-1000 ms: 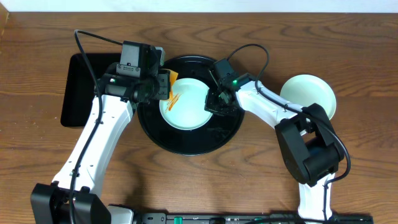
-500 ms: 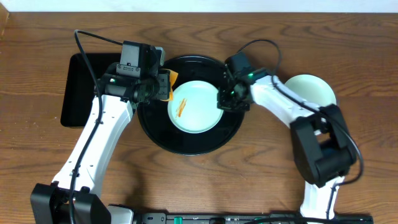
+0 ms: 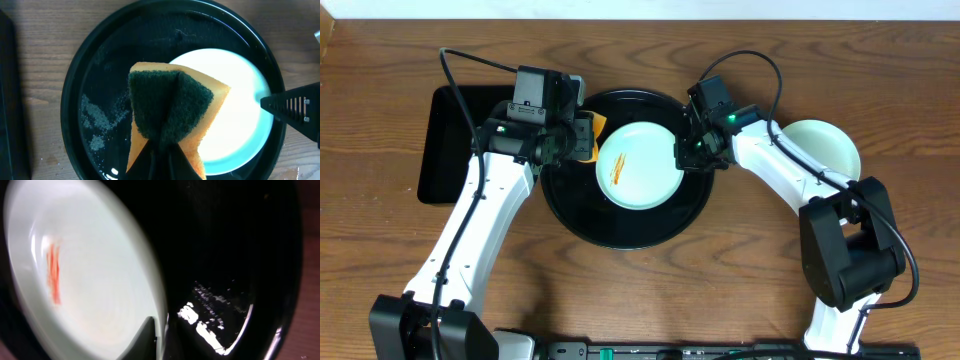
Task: Clean dirty plates on tray and stack at the side
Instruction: 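Scrub the pale green plate with the sponge while right gripper holds it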
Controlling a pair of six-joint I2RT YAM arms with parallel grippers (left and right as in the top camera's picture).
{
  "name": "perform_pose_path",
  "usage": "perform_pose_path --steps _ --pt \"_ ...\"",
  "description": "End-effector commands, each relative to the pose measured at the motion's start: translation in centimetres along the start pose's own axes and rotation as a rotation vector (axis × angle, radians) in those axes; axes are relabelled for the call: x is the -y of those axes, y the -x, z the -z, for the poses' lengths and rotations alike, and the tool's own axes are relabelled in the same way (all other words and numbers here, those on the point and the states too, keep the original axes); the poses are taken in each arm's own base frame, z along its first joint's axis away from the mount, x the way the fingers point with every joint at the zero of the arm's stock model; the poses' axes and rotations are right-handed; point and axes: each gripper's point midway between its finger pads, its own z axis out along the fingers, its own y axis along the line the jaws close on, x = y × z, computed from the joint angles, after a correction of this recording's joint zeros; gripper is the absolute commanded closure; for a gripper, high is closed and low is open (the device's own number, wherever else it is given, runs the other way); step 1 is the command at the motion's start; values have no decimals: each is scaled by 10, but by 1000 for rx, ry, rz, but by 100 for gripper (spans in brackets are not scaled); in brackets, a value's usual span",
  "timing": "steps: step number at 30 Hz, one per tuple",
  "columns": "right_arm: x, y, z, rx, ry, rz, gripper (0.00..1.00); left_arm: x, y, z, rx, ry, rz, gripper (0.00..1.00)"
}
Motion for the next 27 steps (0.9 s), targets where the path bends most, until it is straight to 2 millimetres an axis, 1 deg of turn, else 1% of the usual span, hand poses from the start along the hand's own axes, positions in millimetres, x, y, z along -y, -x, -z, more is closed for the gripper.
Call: perform_pose_path --steps 1,4,5,9,12,15,18,20,25,26,27 --pt "4 1 -3 12 -36 23 77 3 4 2 12 -11 -16 92" --pt "5 2 -3 12 -36 23 65 3 3 2 11 -11 -16 93" --pt "4 2 -4 13 -36 26 64 3 3 2 10 -11 -16 93" --pt "5 3 -6 15 -35 38 64 6 2 1 6 -17 -23 93" --pt "3 2 -13 13 -34 50 64 13 -1 -4 -8 -26 -34 93" --pt "3 -1 -25 0 -37 58 65 16 -7 -13 -39 -27 -13 93" --pt "6 -4 -38 -19 -44 52 66 13 -14 -27 -80 -17 50 93" --pt "7 -6 -43 -28 -42 48 69 11 -18 -37 -106 -10 79 93" --pt "5 -5 -46 -25 -34 52 92 7 -22 -59 -136 -5 107 92" --pt "4 -5 -46 -25 -34 53 98 7 -22 -62 -139 -5 111 93" --pt "4 -6 -46 -26 -34 54 99 7 -22 -64 -140 -5 111 93"
